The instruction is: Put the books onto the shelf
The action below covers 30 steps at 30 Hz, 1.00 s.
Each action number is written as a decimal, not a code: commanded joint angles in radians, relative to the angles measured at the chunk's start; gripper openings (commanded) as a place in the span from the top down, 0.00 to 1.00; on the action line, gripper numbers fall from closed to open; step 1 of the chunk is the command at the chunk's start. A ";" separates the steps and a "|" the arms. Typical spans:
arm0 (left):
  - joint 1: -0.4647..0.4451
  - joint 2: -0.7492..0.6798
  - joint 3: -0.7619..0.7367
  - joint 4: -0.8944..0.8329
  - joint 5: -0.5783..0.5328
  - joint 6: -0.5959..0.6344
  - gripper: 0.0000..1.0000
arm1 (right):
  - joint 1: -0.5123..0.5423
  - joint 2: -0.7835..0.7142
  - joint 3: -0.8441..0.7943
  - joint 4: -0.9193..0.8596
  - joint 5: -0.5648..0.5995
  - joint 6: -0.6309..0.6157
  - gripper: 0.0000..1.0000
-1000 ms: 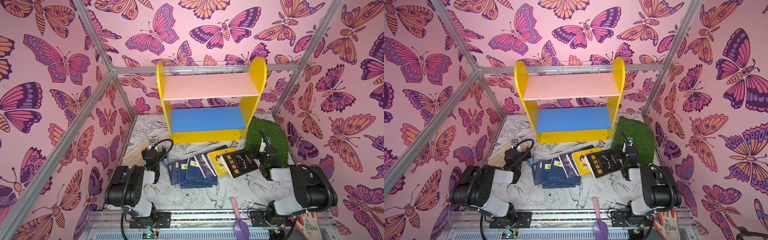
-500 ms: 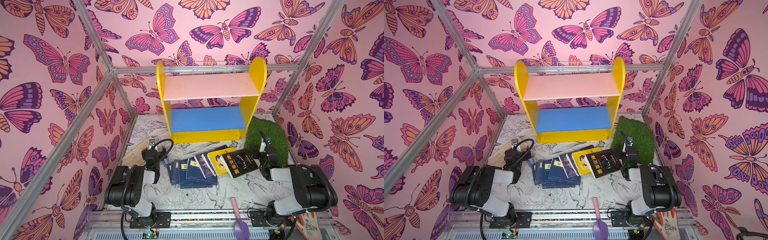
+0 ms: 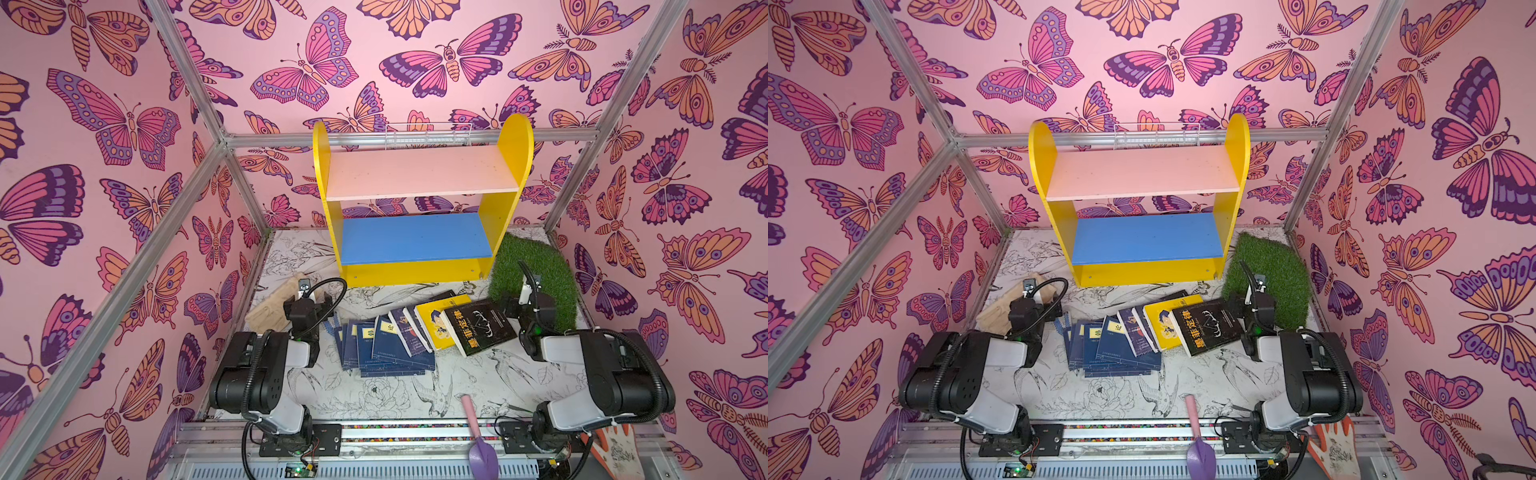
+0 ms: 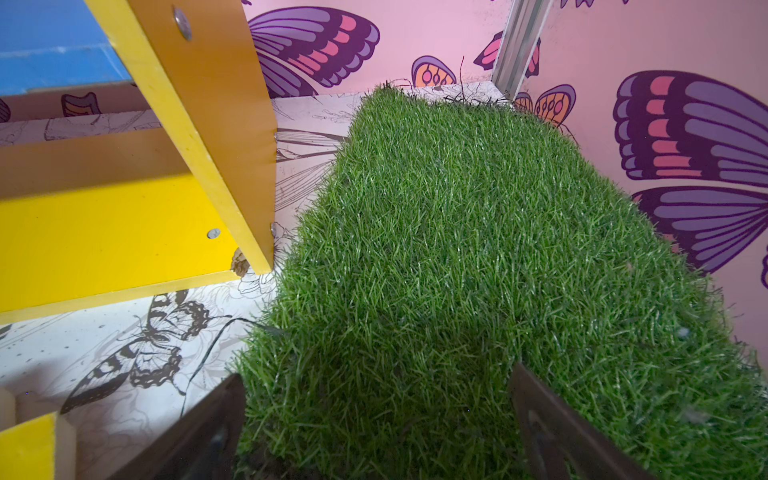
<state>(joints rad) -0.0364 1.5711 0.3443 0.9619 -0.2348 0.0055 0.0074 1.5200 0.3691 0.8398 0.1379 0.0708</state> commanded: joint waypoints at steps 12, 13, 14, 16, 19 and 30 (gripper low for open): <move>0.006 -0.015 0.007 -0.003 0.008 -0.014 0.01 | 0.007 -0.014 0.021 -0.008 0.014 0.001 0.01; 0.007 -0.014 0.006 -0.002 0.008 -0.013 0.01 | 0.006 -0.014 0.021 -0.008 0.014 0.001 0.01; 0.006 -0.014 0.006 -0.002 0.008 -0.013 0.02 | 0.006 -0.014 0.021 -0.008 0.013 0.001 0.01; 0.006 -0.014 0.006 -0.002 0.008 -0.013 0.02 | 0.006 -0.016 0.021 -0.008 0.013 0.003 0.01; 0.006 -0.015 0.007 0.000 0.008 -0.013 0.01 | 0.006 -0.016 0.021 -0.011 0.020 0.007 0.01; 0.006 -0.015 0.010 -0.010 0.008 -0.013 0.01 | -0.080 -0.008 0.016 0.015 -0.196 0.028 0.01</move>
<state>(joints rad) -0.0364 1.5711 0.3447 0.9619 -0.2348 0.0048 -0.0719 1.5177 0.3698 0.8341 0.0055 0.0895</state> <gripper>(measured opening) 0.986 0.992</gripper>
